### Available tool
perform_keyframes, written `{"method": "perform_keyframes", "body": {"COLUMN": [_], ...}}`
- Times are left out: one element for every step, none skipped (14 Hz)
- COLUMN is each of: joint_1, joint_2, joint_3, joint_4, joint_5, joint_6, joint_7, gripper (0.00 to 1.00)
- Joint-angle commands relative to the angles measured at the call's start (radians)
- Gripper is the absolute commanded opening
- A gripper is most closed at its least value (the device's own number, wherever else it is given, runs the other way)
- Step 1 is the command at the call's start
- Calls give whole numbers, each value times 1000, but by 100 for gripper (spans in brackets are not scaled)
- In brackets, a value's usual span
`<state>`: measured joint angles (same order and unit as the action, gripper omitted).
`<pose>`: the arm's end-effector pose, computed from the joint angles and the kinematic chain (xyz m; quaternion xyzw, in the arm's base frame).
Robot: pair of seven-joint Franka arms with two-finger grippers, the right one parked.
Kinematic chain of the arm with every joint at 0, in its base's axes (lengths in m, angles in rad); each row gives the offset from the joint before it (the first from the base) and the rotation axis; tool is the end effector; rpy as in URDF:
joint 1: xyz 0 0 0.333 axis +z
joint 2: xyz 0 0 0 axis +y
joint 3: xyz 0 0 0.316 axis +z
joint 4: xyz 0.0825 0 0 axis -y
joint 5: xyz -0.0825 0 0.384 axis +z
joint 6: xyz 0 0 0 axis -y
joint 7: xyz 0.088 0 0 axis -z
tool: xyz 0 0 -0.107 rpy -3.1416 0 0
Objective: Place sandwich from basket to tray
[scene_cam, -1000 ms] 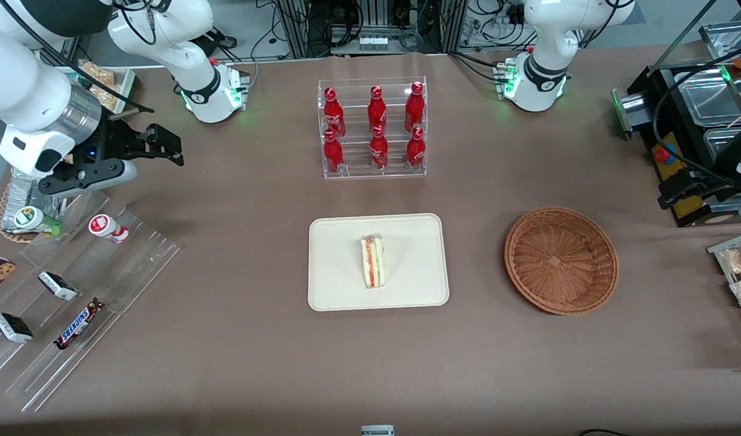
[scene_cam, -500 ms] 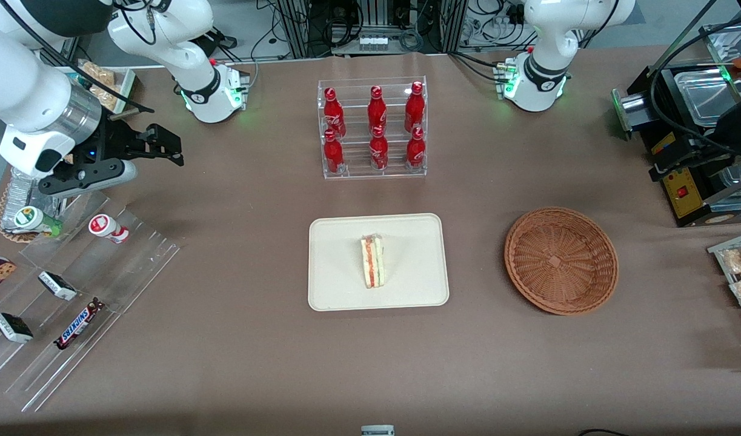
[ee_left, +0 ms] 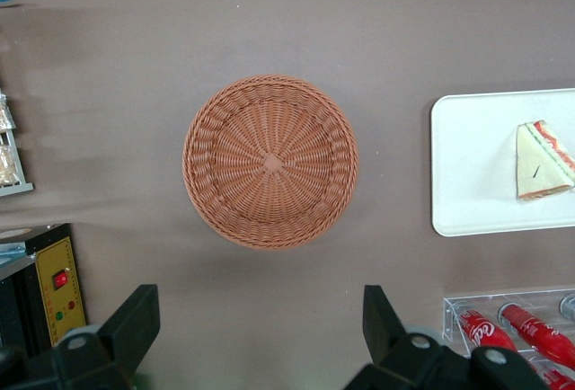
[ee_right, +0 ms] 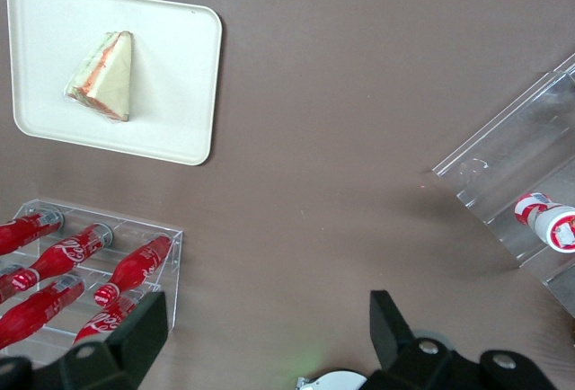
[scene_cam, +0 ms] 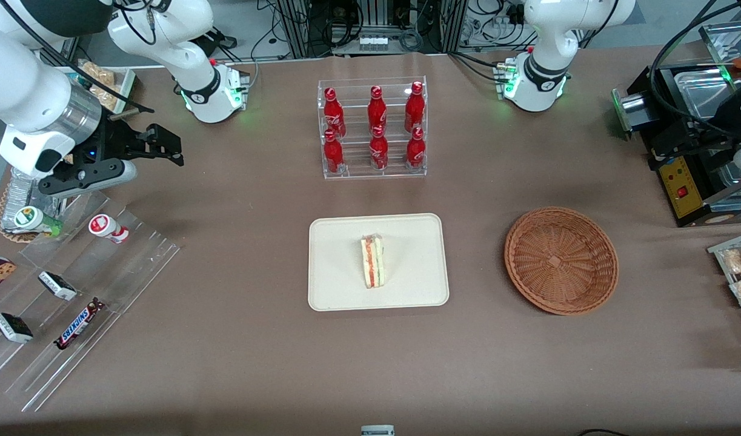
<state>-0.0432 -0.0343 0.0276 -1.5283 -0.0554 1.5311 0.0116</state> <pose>0.5399 -0.0142 0.6599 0.9993 -0.0152 0.0185 0.0282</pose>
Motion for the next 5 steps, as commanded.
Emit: {"method": "perform_keyframes", "body": {"joint_1": [-12, -12, -11, -11, -12], "joint_2": [-6, -7, -7, -7, -6], "joint_3": [0, -1, -5, -5, -5], "joint_4": [-1, -4, -4, -4, -6], "joint_5": [15, 15, 15, 15, 15], "joint_6": [-11, -18, -20, -22, -23], "joint_7": [11, 8, 8, 10, 10], "gripper": [100, 100, 100, 100, 100]}}
